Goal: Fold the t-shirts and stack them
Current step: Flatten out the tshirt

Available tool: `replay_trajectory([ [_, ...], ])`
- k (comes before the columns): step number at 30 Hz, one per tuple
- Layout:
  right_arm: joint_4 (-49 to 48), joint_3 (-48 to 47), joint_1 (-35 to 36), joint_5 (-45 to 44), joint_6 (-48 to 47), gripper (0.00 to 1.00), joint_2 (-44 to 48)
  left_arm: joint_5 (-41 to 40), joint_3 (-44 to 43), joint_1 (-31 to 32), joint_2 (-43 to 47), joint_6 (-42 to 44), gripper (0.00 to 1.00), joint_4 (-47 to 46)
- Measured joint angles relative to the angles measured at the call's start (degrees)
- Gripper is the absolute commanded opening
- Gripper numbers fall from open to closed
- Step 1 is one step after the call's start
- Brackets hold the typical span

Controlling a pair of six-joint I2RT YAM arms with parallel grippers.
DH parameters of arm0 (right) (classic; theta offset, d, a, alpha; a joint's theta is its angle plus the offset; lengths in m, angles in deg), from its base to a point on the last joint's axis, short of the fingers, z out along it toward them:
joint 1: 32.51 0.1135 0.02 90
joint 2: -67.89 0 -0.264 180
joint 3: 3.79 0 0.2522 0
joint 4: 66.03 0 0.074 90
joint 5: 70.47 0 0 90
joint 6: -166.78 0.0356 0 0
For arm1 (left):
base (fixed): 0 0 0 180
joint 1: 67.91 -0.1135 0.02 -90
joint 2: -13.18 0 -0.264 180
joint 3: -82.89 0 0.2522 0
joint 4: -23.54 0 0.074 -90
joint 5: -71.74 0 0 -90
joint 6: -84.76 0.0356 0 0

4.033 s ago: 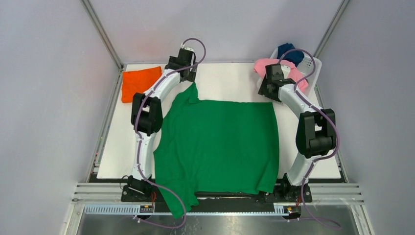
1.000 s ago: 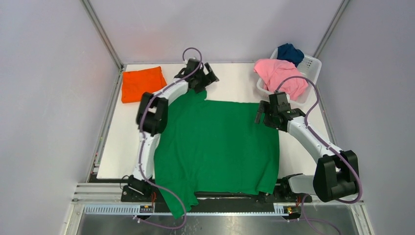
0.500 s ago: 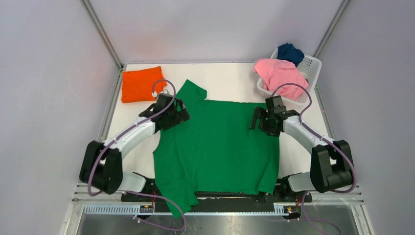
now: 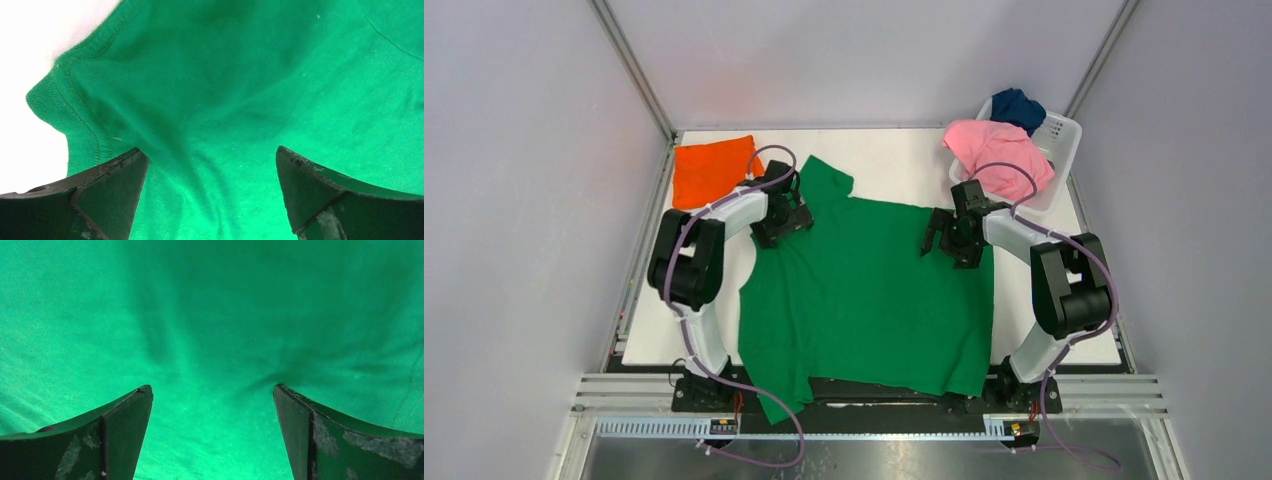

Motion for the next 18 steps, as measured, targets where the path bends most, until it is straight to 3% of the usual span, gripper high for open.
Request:
replay_trajectory([
  [9,1.2,-13.57,-0.39,0.26,-0.13,0.99,-11.28,1.03,-22.01,-3.3,-14.64,3.1,0.99,10.38],
  [18,6.36,-33.57,-0.68,2.1,-1.97,1.0,-24.59,7.19,-30.88,-7.48,-19.91,4.13,0.99,12.85],
])
